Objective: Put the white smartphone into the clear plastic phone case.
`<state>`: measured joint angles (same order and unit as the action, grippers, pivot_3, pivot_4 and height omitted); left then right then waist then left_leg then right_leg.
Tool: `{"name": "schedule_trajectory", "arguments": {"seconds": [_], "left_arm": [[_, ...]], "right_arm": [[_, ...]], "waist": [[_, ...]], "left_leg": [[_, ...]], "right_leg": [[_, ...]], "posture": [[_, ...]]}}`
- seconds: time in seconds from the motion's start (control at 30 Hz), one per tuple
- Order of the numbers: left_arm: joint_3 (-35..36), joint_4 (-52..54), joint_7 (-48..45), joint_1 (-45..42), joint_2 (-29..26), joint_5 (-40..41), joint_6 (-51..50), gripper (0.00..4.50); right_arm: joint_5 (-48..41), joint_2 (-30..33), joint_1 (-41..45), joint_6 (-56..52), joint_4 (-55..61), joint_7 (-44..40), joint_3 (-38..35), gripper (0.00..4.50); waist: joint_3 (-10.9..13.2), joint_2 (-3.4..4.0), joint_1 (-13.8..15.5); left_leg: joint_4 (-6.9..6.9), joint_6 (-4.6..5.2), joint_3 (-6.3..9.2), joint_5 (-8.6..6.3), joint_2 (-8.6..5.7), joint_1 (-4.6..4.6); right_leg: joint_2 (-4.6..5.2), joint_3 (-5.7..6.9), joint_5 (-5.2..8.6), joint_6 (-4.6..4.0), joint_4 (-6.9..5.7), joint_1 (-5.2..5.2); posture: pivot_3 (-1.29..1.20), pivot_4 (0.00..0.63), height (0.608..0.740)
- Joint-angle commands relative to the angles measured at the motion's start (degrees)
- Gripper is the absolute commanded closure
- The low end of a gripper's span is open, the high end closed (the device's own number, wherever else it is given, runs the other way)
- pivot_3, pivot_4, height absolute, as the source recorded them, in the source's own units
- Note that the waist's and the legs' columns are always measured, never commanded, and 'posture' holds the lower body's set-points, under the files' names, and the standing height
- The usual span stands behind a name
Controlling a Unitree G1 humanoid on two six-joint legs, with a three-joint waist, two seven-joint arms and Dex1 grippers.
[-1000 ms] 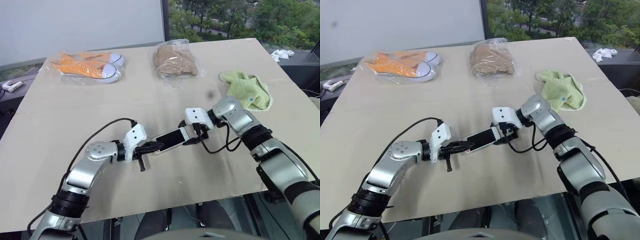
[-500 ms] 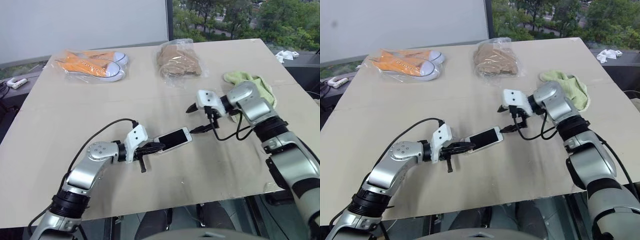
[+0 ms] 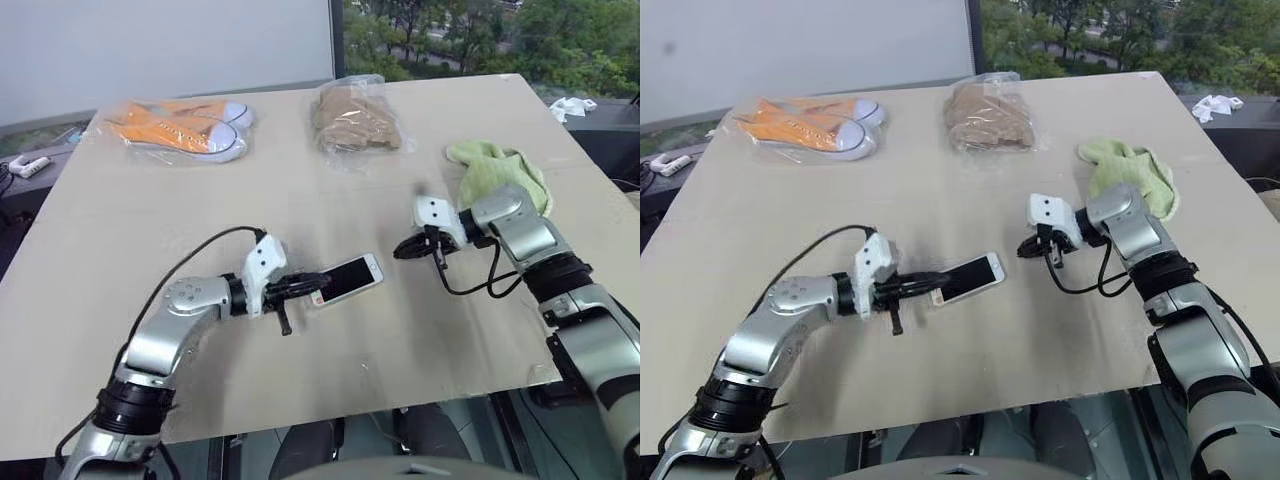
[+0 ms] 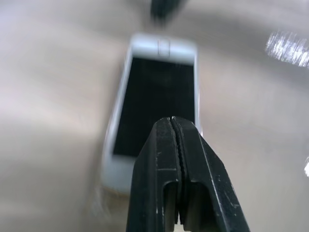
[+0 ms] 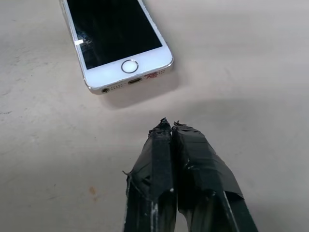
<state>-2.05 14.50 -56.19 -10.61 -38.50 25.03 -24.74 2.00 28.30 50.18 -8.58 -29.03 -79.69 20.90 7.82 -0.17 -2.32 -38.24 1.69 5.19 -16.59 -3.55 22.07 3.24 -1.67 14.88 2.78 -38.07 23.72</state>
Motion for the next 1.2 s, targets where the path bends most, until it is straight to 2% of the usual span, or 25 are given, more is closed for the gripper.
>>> {"name": "schedule_trajectory", "arguments": {"seconds": [0.03, 0.17, 0.3, 0.5, 0.6, 0.73, 1.2], "left_arm": [[4.76, 2.70, -0.92, 1.71, -2.82, 2.59, -1.27, 4.50], [9.35, 2.46, -4.41, 8.84, -10.10, 1.58, -1.23, 4.50], [10.12, 0.23, -7.44, 15.66, -14.72, -0.95, 2.13, 4.50], [6.51, -7.52, -7.15, 11.50, -10.79, -2.97, 5.07, 4.50], [3.56, -13.21, -7.24, 5.94, -6.34, -3.33, 5.34, 4.50], [0.74, -16.97, -9.30, 1.94, -3.92, -4.33, 5.79, 4.50], [-4.03, -23.56, -11.24, -5.63, 1.22, -7.91, 8.21, 4.50]], "right_arm": [[0.54, -0.52, 0.07, -0.06, 2.29, 0.60, 0.50, 4.44], [3.20, -0.06, -0.12, 1.31, 2.15, 1.36, 2.53, 4.44], [4.29, -0.76, 0.02, 1.11, 2.37, 2.18, 3.33, 4.44], [5.19, -2.22, 0.82, 0.94, 1.88, 2.19, 4.04, 4.44], [5.56, -3.06, 1.29, 0.69, 1.90, 2.21, 4.31, 4.44], [6.03, -3.14, 1.14, 0.42, 2.28, 1.94, 4.41, 4.44], [5.06, -1.82, -2.13, -5.02, 10.44, 0.24, 4.94, 4.44]], "waist": [[0.00, 0.00, -0.13], [0.05, 0.03, -0.13], [0.12, 0.11, 0.23], [0.11, 0.08, 0.69], [0.10, 0.08, 0.52], [0.09, 0.06, 0.19], [0.09, 0.07, 0.90]], "left_leg": [[0.02, 0.00, 0.00, 0.00, 0.00, 0.00], [0.11, 0.00, 0.01, 0.00, 0.01, -0.01], [0.15, 0.00, -0.01, 0.00, 0.00, -0.01], [0.10, -0.01, 0.09, 0.00, 0.00, -0.07], [0.09, -0.01, 0.05, 0.00, -0.02, -0.07], [0.07, -0.01, 0.06, 0.00, -0.02, -0.05], [-0.04, 0.00, 0.15, 0.00, -0.06, -0.05]], "right_leg": [[0.00, 0.00, 0.00, 0.00, 0.03, 0.00], [-0.04, -0.02, 0.00, 0.00, 0.09, 0.02], [-0.02, -0.05, 0.00, 0.00, 0.14, 0.02], [-0.01, 0.08, 0.00, -0.01, 0.09, -0.03], [-0.01, 0.07, 0.00, -0.01, 0.08, -0.02], [-0.02, 0.12, 0.00, -0.01, 0.06, -0.03], [0.01, 0.16, 0.00, 0.00, 0.04, -0.06]], "posture": [[0.00, 0.150, 0.740], [0.00, 0.150, 0.740], [0.00, 0.150, 0.740], [0.00, 0.150, 0.740], [0.00, 0.150, 0.740], [0.00, 0.150, 0.740], [0.00, 0.150, 0.740]]}}
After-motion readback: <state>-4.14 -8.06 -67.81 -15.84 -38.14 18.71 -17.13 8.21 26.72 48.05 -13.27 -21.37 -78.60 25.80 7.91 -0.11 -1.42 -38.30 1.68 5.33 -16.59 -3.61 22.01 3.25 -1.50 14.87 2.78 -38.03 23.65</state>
